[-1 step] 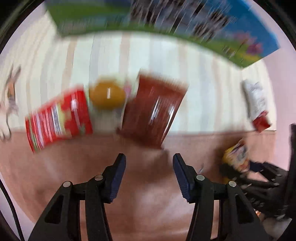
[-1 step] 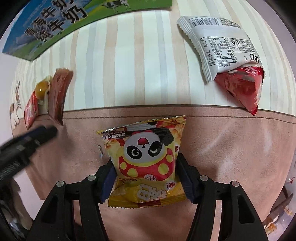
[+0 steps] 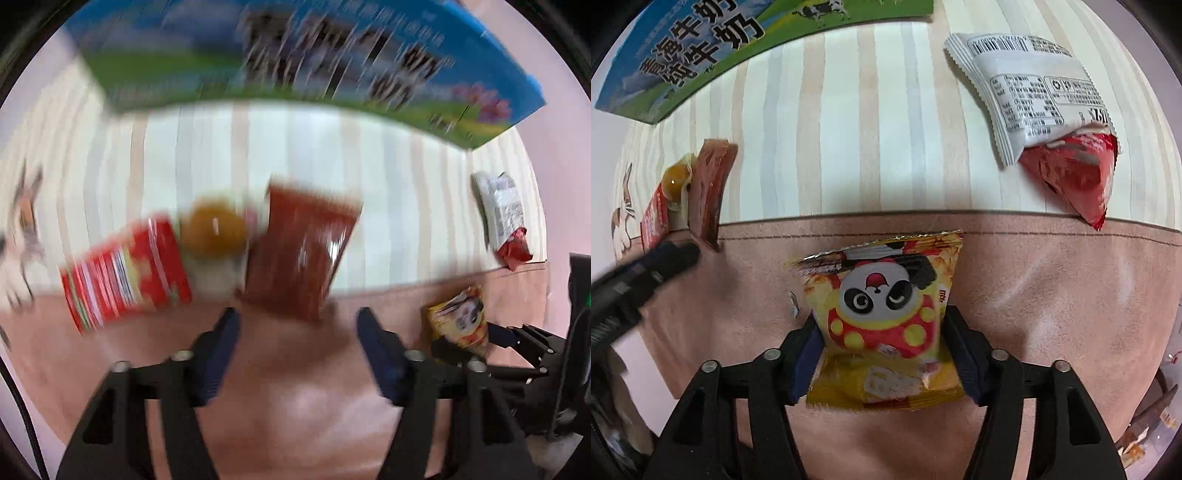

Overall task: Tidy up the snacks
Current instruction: 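Lift the brown packet with left tool while right tool lifts the panda bag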

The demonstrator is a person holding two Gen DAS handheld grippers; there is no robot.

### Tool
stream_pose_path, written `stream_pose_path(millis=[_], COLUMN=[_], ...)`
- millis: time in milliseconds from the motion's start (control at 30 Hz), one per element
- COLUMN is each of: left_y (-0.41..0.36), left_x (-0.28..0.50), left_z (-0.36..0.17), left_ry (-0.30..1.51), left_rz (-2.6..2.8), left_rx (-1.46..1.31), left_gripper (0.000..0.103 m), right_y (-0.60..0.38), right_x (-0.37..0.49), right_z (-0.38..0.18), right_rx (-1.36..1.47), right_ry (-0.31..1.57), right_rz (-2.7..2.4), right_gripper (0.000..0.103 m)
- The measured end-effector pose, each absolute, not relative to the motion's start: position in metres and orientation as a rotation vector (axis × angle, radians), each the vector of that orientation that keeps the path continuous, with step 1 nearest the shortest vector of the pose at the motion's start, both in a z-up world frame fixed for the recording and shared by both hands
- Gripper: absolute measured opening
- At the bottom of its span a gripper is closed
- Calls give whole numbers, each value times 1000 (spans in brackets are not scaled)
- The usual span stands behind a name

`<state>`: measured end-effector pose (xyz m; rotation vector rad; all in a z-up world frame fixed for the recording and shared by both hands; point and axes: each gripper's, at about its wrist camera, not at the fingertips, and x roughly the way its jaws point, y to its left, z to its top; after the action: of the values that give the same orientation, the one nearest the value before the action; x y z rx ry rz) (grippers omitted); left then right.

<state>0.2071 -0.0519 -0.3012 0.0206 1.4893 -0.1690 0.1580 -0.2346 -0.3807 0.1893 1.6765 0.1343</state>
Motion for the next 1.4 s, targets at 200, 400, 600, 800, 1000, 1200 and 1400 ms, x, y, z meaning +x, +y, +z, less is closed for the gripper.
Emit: stream_pose_path(millis=[200, 400, 600, 800, 1000, 1200, 1400], left_y=[-80, -91, -72, -57, -51, -67, -77], left_x=[261, 286, 293, 269, 240, 227, 230], left_z=[-320, -343, -352, -343, -345, -360, -380], left_ry=[1576, 1620, 1609, 1613, 1667, 1696, 1690], left_rz=[-272, -243, -196, -170, -155, -167, -164], left_rx=[149, 169, 84, 13, -26, 37, 48], left_gripper=[70, 70, 64, 54, 54, 57, 57], right_y=[-240, -232, -243, -251, -256, -254, -250], right_x=[184, 195, 195, 190, 180, 180, 183], right_z=[-374, -381, -381, -374, -372, -376, -377], right_rx=[209, 247, 284, 317, 323, 295, 259], right_ry=[1677, 1678, 1674, 1674, 1703, 1731, 1756], right_rz=[135, 117, 116, 125, 132, 129, 126], right_gripper=[74, 74, 74, 68, 67, 71, 73])
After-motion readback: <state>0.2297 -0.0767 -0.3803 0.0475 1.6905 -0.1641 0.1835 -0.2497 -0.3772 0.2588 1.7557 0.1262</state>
